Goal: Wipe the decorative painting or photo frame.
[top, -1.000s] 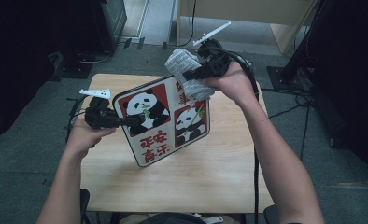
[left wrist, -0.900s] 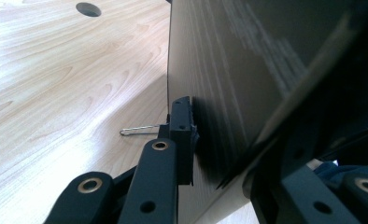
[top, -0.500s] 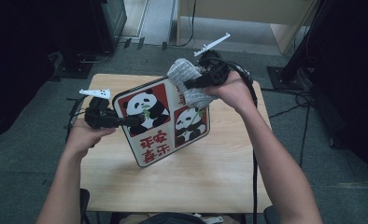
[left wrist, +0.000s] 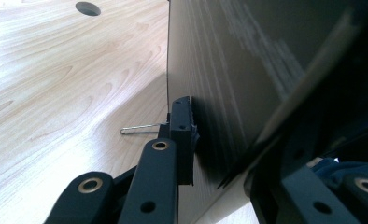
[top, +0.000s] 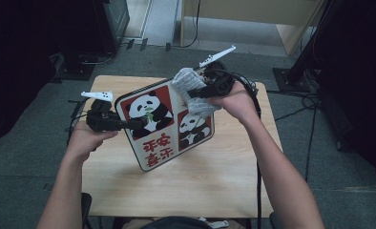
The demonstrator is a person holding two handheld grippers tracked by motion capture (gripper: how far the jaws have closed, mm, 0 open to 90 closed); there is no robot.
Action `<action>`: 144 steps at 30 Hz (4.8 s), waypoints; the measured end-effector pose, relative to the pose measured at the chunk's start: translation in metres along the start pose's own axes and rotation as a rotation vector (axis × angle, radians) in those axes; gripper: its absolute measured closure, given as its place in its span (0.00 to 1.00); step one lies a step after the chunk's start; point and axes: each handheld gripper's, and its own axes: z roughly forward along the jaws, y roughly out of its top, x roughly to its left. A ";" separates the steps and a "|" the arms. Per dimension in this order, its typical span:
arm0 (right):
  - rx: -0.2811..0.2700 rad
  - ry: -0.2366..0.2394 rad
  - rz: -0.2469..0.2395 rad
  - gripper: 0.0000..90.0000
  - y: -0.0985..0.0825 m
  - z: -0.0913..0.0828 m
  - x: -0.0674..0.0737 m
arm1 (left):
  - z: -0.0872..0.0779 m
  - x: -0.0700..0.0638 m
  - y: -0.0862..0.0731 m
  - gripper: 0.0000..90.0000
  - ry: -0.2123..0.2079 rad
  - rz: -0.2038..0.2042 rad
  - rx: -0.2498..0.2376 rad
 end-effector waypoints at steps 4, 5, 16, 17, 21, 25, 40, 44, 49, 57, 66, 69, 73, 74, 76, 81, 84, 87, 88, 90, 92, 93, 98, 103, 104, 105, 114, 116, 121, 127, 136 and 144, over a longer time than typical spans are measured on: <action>-0.002 -0.002 -0.003 0.75 -0.004 0.002 0.001 | 0.000 -0.001 0.000 0.86 0.002 0.005 0.003; -0.002 -0.002 -0.003 0.75 -0.004 0.002 0.001 | 0.000 -0.001 0.000 0.86 0.003 0.006 0.003; 0.011 0.001 0.007 0.75 -0.024 0.013 0.000 | 0.000 -0.002 0.000 0.86 0.004 0.014 0.007; 0.010 0.001 0.008 0.75 -0.027 0.014 -0.001 | 0.000 -0.002 0.000 0.86 0.003 0.015 0.007; 0.011 0.002 0.013 0.75 -0.030 0.016 -0.001 | 0.000 -0.002 0.000 0.86 0.004 0.015 0.008; 0.011 0.004 0.014 0.75 -0.033 0.017 -0.001 | 0.000 -0.002 0.000 0.86 0.003 0.015 0.007; 0.007 0.015 0.026 0.75 -0.045 0.024 -0.003 | 0.000 -0.002 0.000 0.86 0.002 0.017 0.008; 0.010 0.017 0.031 0.75 -0.048 0.026 -0.003 | 0.000 -0.002 0.000 0.86 0.002 0.017 0.008; 0.007 0.019 0.029 0.75 -0.053 0.028 -0.003 | 0.000 -0.002 0.000 0.86 0.002 0.018 0.008; 0.011 0.021 0.032 0.75 -0.062 0.034 -0.003 | 0.000 -0.002 0.000 0.86 0.002 0.018 0.008; 0.022 0.024 0.047 0.74 -0.073 0.041 -0.004 | 0.000 -0.002 0.000 0.86 0.001 0.017 0.008; 0.034 0.026 0.054 0.73 -0.078 0.044 -0.004 | 0.000 -0.002 0.000 0.86 0.002 0.017 0.007; 0.044 0.027 0.062 0.72 -0.084 0.048 -0.004 | 0.000 -0.002 0.000 0.86 0.001 0.018 0.007; 0.044 0.027 0.062 0.72 -0.084 0.048 -0.004 | 0.000 -0.002 0.000 0.86 0.001 0.018 0.007; 0.051 0.032 0.066 0.71 -0.088 0.050 -0.005 | 0.000 -0.002 0.000 0.86 0.000 0.018 0.008; 0.061 0.029 0.075 0.68 -0.094 0.054 -0.005 | 0.000 -0.002 0.000 0.86 0.000 0.019 0.007; 0.067 0.025 0.075 0.67 -0.098 0.056 -0.006 | 0.000 -0.002 0.000 0.86 0.000 0.020 0.007; 0.079 0.017 0.072 0.67 -0.100 0.058 -0.006 | 0.000 -0.002 0.000 0.86 -0.001 0.020 0.007; 0.078 0.016 0.070 0.67 -0.101 0.059 -0.005 | 0.000 -0.002 0.000 0.86 -0.001 0.020 0.007; 0.080 0.010 0.069 0.69 -0.102 0.060 -0.005 | 0.000 -0.002 0.000 0.86 0.000 0.020 0.007; 0.080 0.007 0.069 0.70 -0.103 0.060 -0.004 | 0.000 -0.002 0.000 0.86 -0.001 0.021 0.007; 0.080 0.005 0.070 0.71 -0.104 0.061 -0.004 | 0.000 -0.002 0.000 0.86 -0.001 0.021 0.007; 0.085 0.014 0.088 0.72 -0.110 0.064 -0.004 | 0.000 -0.002 0.000 0.86 -0.001 0.021 0.006; 0.098 0.022 0.096 0.72 -0.116 0.069 -0.005 | 0.000 -0.002 0.000 0.86 -0.001 0.023 0.006; 0.098 0.023 0.098 0.72 -0.117 0.070 -0.005 | 0.000 -0.002 0.000 0.86 -0.001 0.024 0.006; 0.098 0.023 0.098 0.72 -0.117 0.070 -0.005 | 0.000 -0.002 0.000 0.86 -0.001 0.024 0.006; 0.107 0.027 0.107 0.71 -0.130 0.079 -0.004 | 0.000 -0.002 0.000 0.86 -0.001 0.024 0.007; 0.111 0.029 0.113 0.71 -0.132 0.080 -0.004 | 0.000 -0.002 0.000 0.86 -0.001 0.024 0.006; 0.127 0.034 0.122 0.71 -0.137 0.085 -0.003 | 0.000 -0.002 -0.001 0.86 -0.001 0.025 0.007; 0.134 0.046 0.131 0.71 -0.143 0.091 -0.002 | 0.000 -0.002 -0.001 0.86 -0.002 0.026 0.007; 0.175 0.063 0.143 0.71 -0.160 0.105 -0.001 | 0.000 -0.002 -0.001 0.85 -0.003 0.023 0.007; 0.184 0.073 0.152 0.71 -0.171 0.113 -0.001 | 0.000 -0.002 -0.001 0.85 -0.004 0.024 0.006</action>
